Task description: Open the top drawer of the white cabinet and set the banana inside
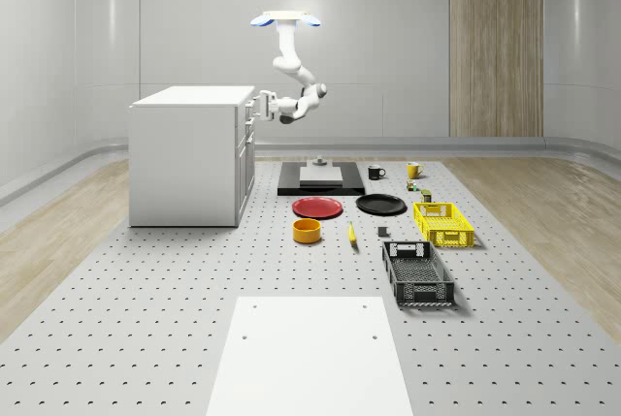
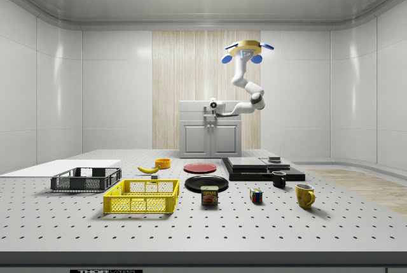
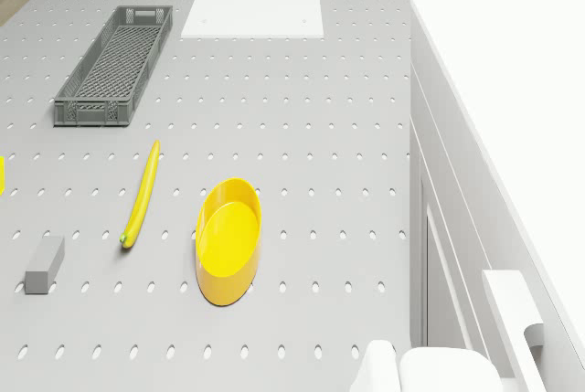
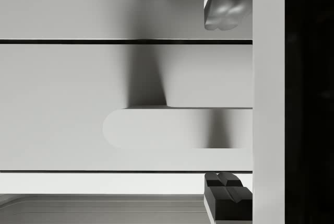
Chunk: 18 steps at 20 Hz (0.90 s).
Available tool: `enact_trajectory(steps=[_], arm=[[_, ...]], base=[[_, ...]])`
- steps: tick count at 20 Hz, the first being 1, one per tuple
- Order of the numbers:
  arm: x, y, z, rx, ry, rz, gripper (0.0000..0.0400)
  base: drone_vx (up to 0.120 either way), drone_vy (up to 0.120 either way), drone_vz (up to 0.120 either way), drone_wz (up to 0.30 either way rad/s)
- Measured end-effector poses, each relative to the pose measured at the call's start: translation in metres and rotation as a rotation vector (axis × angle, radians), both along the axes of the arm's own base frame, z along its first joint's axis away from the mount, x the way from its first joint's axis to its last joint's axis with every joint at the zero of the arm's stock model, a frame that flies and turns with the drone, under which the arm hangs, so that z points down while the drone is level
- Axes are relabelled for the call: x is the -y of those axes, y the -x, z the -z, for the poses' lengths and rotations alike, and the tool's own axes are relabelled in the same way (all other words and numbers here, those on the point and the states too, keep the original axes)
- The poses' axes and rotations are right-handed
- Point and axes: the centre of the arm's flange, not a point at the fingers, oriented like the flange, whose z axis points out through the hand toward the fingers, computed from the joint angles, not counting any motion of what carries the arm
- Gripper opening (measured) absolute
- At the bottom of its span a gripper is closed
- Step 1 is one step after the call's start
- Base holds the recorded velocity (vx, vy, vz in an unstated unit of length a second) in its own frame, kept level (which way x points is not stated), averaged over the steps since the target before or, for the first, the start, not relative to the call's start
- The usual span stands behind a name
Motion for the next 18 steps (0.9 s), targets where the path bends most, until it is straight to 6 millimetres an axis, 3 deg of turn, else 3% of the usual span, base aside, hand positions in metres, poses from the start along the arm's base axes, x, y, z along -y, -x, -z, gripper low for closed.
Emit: enact_trajectory(steps=[18], arm=[[-0.016,-0.015,0.002,0.0,0.0,0.0,0.04]], base=[[0.0,0.0,0.0,0.0]])
